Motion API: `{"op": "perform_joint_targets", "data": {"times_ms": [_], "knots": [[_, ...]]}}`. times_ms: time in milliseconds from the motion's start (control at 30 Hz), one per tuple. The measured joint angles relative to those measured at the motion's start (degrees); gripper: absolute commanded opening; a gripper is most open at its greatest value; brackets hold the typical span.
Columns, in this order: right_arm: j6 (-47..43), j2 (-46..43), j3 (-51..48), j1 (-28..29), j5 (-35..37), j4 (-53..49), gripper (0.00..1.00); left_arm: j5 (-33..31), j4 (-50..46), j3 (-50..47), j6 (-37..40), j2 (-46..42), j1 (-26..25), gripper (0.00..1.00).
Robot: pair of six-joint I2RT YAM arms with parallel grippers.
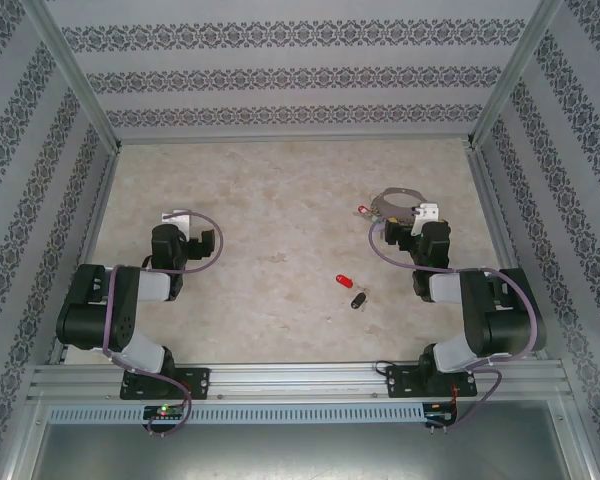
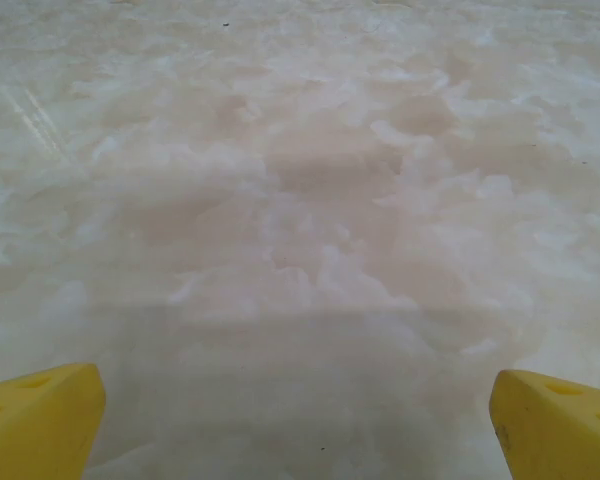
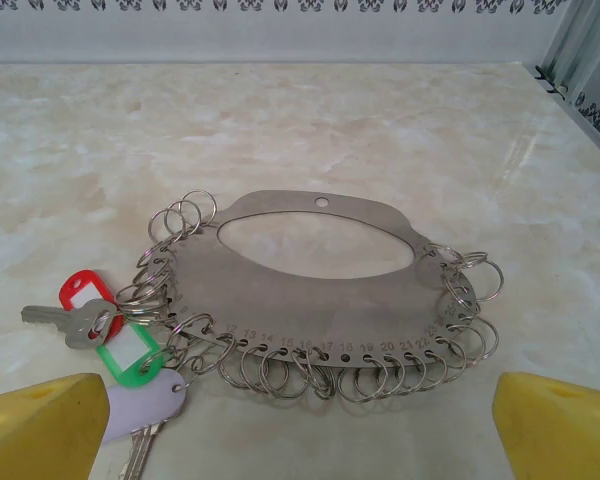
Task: Put the keys on the keyring
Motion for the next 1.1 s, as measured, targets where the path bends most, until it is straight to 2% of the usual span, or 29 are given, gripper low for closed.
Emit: {"op": "perform_joint_targets", "data": {"times_ms": [900, 967, 1100], "knots": [[0.0, 0.0, 1.0, -0.4, -1.7, -0.9, 0.98, 0.8, 1.0, -0.2, 0.0, -0.1, 0.0, 0.99], [0.1, -0.6, 2.6, -0.3, -1.2, -3.9, 0.98, 0.1, 1.2, -0.8, 0.0, -1.7, 0.0, 0.99], [3.9, -2.6, 14.3, -0.4, 2.9, -22.5, 0.98, -3.9, -6.6, 0.7, -1.5, -10.5, 0.1, 0.99]]}}
